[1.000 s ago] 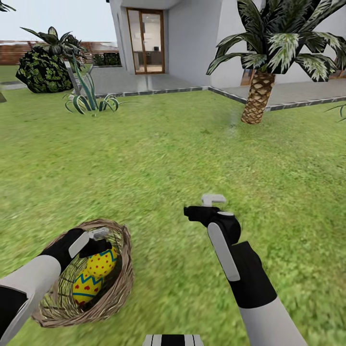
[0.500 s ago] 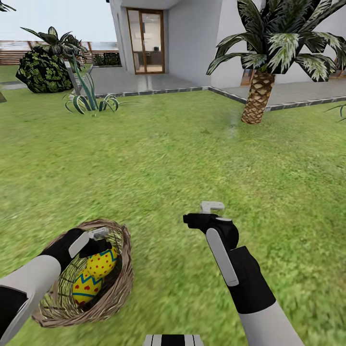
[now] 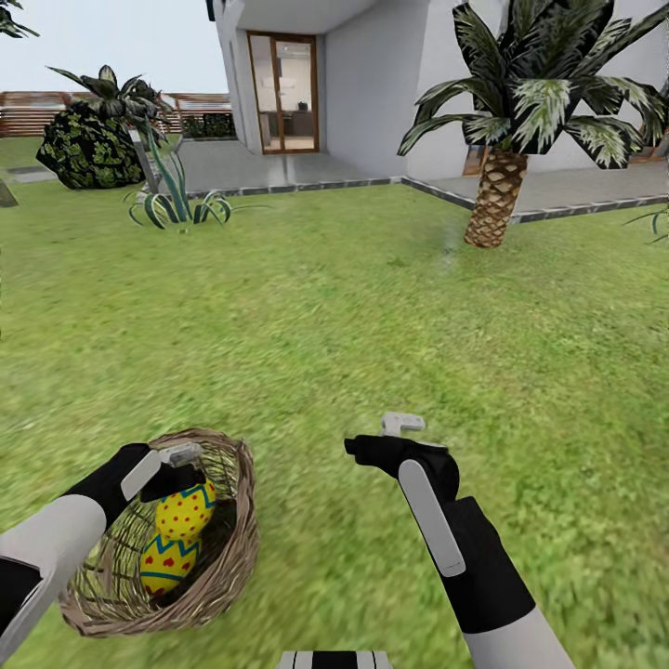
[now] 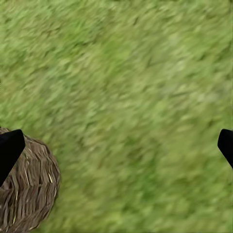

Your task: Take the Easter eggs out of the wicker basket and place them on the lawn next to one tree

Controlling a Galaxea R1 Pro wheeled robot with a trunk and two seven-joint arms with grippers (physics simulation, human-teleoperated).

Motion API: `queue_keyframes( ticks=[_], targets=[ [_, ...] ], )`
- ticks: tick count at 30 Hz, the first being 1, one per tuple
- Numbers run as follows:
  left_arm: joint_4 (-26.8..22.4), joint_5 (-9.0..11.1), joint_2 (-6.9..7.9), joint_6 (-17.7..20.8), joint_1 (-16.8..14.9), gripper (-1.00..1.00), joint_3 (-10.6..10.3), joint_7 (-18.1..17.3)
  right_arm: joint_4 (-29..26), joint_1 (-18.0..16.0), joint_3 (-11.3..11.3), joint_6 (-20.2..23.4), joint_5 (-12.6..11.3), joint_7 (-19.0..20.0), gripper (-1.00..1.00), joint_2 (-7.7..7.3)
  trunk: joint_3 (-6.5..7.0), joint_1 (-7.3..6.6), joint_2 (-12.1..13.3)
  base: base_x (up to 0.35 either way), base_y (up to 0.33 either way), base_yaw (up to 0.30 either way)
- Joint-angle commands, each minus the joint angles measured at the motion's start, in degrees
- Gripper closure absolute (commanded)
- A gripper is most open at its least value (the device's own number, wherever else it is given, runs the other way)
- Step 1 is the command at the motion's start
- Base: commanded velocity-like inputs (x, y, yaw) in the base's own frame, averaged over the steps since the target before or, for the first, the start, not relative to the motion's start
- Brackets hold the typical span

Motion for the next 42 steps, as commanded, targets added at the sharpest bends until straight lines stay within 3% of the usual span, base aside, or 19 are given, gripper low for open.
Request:
queue_keyframes(
  ticks=[1,9,17,21,28,42],
  targets=[
    [-0.1,0.6,0.06,0.2,0.0,1.0,-0.4,0.5,0.0,0.0,0.0,0.1,-0.6,-0.6,-1.0,0.0,0.18,-0.03,0.0,0.0,0.0,0.0],
    [0.1,0.6,0.06,0.8,0.0,1.0,-0.4,0.5,0.0,0.0,0.0,0.1,-0.6,-0.6,-1.0,0.04,1.06,-0.14,0.1,0.0,0.0,0.0],
    [0.2,0.4,0.06,3.0,0.0,1.0,-0.4,0.6,0.0,0.0,0.0,0.1,-0.6,-0.6,-1.0,0.07,2.84,-0.34,0.2,0.0,0.0,0.0],
    [0.2,0.5,0.28,5.6,0.0,1.0,-0.3,0.6,0.0,0.0,0.0,0.1,-0.6,-0.6,-1.0,0.08,2.84,-0.34,0.2,0.0,0.0,0.0],
    [0.2,0.4,0.66,10.7,0.0,1.0,-0.3,0.6,0.0,0.0,0.0,0.1,-0.6,-0.6,-1.0,0.09,4.39,-0.52,0.3,0.0,0.0,0.0],
    [0.0,0.5,0.67,13.8,-0.1,1.0,-0.3,0.6,0.0,0.0,0.0,0.1,-0.7,-0.6,-1.0,0.17,7.49,-0.88,0.4,0.0,0.0,0.0]
  ],
)
